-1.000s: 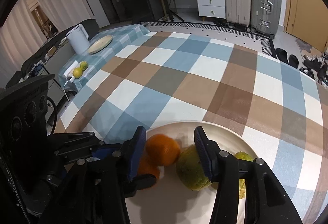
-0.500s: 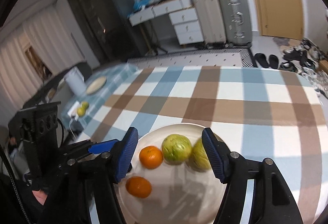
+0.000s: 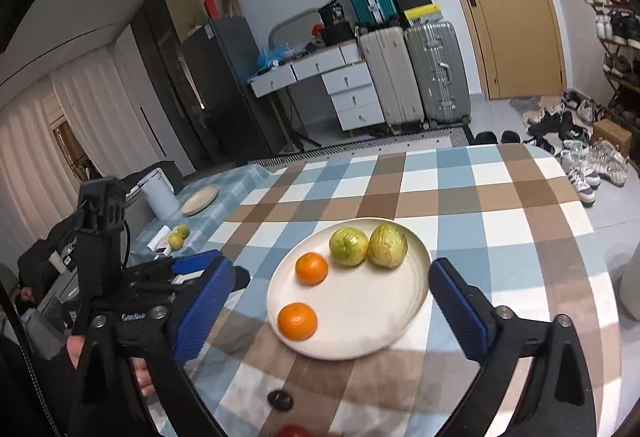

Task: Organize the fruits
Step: 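Carry both oranges to the cream plate and release them beside the pomelos, then move the left tool to the dark plum and close on it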

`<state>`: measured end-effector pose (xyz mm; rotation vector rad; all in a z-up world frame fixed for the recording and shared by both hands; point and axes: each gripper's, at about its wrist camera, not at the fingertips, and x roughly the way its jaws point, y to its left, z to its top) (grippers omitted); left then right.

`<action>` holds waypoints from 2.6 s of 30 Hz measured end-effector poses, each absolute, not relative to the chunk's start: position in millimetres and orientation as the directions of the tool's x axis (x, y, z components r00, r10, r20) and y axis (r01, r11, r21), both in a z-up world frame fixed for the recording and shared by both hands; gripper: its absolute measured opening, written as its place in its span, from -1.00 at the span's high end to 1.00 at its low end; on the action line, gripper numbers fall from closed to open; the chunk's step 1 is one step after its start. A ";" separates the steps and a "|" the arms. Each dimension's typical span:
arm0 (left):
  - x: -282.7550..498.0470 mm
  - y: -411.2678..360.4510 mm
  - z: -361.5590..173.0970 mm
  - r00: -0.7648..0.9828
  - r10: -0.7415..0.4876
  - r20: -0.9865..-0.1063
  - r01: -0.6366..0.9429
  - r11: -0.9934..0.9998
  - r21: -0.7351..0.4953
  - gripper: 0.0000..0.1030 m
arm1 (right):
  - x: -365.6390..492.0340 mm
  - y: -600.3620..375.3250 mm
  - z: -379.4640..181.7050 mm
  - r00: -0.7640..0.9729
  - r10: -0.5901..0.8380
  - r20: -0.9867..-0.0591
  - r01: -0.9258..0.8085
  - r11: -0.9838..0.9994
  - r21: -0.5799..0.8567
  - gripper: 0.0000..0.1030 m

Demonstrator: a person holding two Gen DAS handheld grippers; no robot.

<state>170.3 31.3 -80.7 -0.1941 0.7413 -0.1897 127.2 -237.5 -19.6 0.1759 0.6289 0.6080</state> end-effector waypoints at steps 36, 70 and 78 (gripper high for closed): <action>40.6 -29.0 -161.5 0.578 -0.303 -0.758 0.265 0.948 -0.176 -0.97 | 11.5 -273.3 -89.2 0.644 0.540 -0.543 -0.373 0.840 0.393 -0.99; 41.0 -8.5 -148.5 0.509 -0.475 -0.718 0.381 0.872 -0.307 0.58 | 26.4 -264.7 -103.2 0.597 0.524 -0.607 -0.333 0.850 0.407 -0.99; 48.7 35.5 -133.4 0.576 -0.447 -0.685 0.302 0.894 -0.330 0.58 | 42.5 -243.4 -100.7 0.579 0.519 -0.628 -0.357 0.855 0.377 -0.99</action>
